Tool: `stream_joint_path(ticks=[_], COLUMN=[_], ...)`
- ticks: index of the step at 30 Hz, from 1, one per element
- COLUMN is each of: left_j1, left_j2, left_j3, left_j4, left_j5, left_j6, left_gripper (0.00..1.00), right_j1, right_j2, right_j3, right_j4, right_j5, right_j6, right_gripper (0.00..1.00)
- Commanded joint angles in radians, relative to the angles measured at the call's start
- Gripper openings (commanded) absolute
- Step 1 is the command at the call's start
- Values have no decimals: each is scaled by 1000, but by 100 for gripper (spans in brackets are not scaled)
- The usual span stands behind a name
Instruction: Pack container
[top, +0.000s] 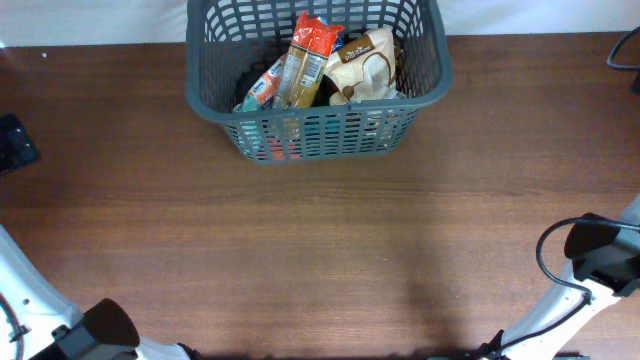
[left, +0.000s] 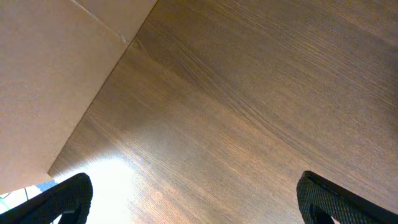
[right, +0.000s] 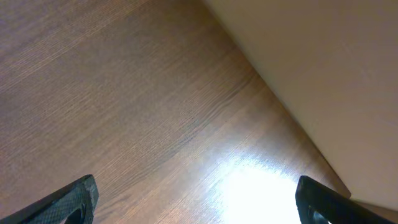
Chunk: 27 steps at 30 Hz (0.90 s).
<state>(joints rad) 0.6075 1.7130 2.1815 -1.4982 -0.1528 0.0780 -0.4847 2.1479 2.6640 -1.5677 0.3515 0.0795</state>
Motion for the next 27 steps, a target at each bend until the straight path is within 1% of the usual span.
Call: stream_joint_path(ticks=[1, 5, 9, 16, 19, 23, 27], left_j1=[4, 4, 4, 4, 4, 4, 4], left_j2=[-9, -9, -9, -9, -9, -9, -9], left_j3=[-4, -4, -4, -4, -4, -4, -4], left_j4=[2, 2, 2, 2, 2, 2, 2], left_j5=[11, 11, 11, 11, 11, 11, 11], left_j6=[-6, -6, -6, -6, -6, -6, -6], left_gripper=[99, 99, 99, 99, 99, 99, 99], right_j1=[1, 3, 24, 133, 211, 307, 357], right_j2=[1, -24, -87, -245, -335, -466, -589], right_j3=[-4, -4, -4, -37, -114, -274, -430], right_j4=[0, 0, 0, 0, 1, 0, 0], right_j5=[16, 16, 15, 16, 16, 16, 16], right_j6=[11, 11, 11, 11, 11, 11, 11], right_gripper=[99, 99, 99, 99, 99, 99, 99])
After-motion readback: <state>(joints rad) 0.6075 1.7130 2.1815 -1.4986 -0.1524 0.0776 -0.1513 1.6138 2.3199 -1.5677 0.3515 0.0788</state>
